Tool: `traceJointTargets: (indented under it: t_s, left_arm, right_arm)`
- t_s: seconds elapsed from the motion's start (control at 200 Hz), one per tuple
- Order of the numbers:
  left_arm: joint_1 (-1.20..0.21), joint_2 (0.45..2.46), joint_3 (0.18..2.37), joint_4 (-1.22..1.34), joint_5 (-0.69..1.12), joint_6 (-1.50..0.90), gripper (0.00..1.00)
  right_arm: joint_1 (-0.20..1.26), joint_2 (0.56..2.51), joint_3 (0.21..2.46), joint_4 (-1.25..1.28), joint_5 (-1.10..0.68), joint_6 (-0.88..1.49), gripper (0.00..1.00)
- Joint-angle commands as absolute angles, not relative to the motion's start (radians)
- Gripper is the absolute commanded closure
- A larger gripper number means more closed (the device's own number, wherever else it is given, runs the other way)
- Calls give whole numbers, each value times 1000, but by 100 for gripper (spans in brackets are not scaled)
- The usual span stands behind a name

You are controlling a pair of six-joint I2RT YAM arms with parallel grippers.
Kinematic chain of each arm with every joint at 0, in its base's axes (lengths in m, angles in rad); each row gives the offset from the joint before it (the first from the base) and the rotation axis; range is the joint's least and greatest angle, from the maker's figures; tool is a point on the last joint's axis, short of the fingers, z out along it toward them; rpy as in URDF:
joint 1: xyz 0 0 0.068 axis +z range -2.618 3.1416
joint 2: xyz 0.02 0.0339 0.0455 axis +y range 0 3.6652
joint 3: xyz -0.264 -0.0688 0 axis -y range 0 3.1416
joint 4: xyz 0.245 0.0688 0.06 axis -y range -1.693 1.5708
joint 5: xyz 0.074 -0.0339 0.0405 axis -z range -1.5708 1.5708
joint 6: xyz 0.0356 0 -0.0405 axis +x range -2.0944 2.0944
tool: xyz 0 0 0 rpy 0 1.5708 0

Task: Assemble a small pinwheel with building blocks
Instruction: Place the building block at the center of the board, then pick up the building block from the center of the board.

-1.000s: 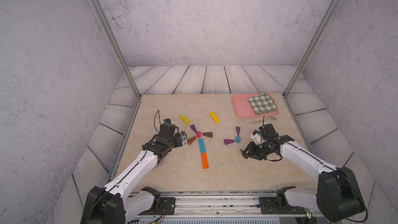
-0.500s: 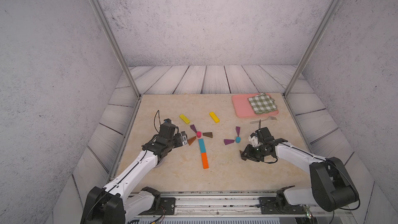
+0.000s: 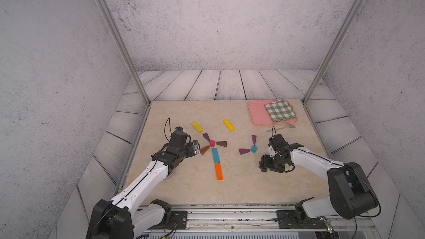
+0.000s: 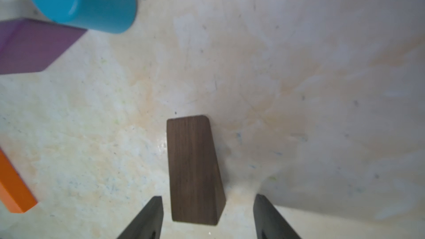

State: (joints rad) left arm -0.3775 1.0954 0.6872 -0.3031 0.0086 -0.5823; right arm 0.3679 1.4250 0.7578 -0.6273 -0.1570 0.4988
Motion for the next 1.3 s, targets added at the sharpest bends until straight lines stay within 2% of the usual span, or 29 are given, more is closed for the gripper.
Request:
traceJointTargets:
  t_s: [0.0,0.07,0.115,0.455,0.891,0.971,1.171,1.291]
  left_arm:
    - [-371,1070,694,-309,-12,-565,4]
    - [-371,1062,692,-311,-19,-564,4]
    - [-371,1060,692,-312,-20,-565,4]
    - [-371,1080,741,-280,132,-594,4]
    - [-374,1089,722,-141,332,-629,4]
    - [-385,1085,736,-152,327,-633,4]
    - [-537,1159,872,-265,185,-631,4]
    - [-664,1291,1057,-409,100,-666,14]
  right_arm:
    - [445,1418,853,-818,71,487,28]
    - [519,1425,900,-891,196,502,28]
    - [538,1439,909,-908,217,516,28]
    - [538,1513,822,-655,-19,492,34]
    - [469,1518,761,-533,-120,472,70]
    - [456,1476,750,-508,-183,482,78]
    - [431,1290,679,-289,-499,581,82]
    - [425,1156,557,-29,-605,700,82]
